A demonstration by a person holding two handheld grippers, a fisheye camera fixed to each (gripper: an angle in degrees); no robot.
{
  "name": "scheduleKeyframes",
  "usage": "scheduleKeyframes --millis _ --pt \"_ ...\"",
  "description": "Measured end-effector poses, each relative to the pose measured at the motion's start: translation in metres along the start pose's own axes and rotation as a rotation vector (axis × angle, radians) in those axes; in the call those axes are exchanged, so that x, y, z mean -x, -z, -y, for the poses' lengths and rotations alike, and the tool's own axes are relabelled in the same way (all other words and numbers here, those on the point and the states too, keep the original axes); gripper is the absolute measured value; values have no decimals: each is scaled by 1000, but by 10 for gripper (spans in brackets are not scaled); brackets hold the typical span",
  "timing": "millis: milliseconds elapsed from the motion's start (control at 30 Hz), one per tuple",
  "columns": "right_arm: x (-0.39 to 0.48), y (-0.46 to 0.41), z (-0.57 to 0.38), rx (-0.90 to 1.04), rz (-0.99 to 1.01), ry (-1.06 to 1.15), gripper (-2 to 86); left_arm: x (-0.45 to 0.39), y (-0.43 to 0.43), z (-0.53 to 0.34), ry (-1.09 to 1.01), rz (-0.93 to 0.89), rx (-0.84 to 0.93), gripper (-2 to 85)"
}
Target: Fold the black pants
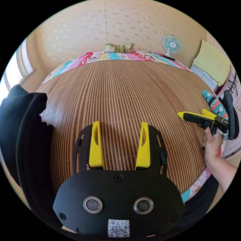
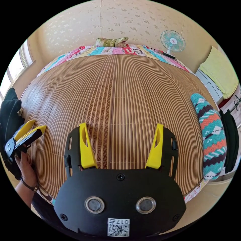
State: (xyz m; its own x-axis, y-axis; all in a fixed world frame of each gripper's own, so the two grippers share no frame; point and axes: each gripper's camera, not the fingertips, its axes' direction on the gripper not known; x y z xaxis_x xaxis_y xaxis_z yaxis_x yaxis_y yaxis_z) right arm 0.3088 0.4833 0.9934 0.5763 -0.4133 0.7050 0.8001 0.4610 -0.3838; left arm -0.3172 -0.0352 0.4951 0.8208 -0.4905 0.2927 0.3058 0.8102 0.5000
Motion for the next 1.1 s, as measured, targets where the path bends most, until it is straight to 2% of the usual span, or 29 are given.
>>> scheduleKeyframes --millis 1100 --pt "-20 11 9 -8 -8 10 333 48 -6 -1 -17 32 -14 209"
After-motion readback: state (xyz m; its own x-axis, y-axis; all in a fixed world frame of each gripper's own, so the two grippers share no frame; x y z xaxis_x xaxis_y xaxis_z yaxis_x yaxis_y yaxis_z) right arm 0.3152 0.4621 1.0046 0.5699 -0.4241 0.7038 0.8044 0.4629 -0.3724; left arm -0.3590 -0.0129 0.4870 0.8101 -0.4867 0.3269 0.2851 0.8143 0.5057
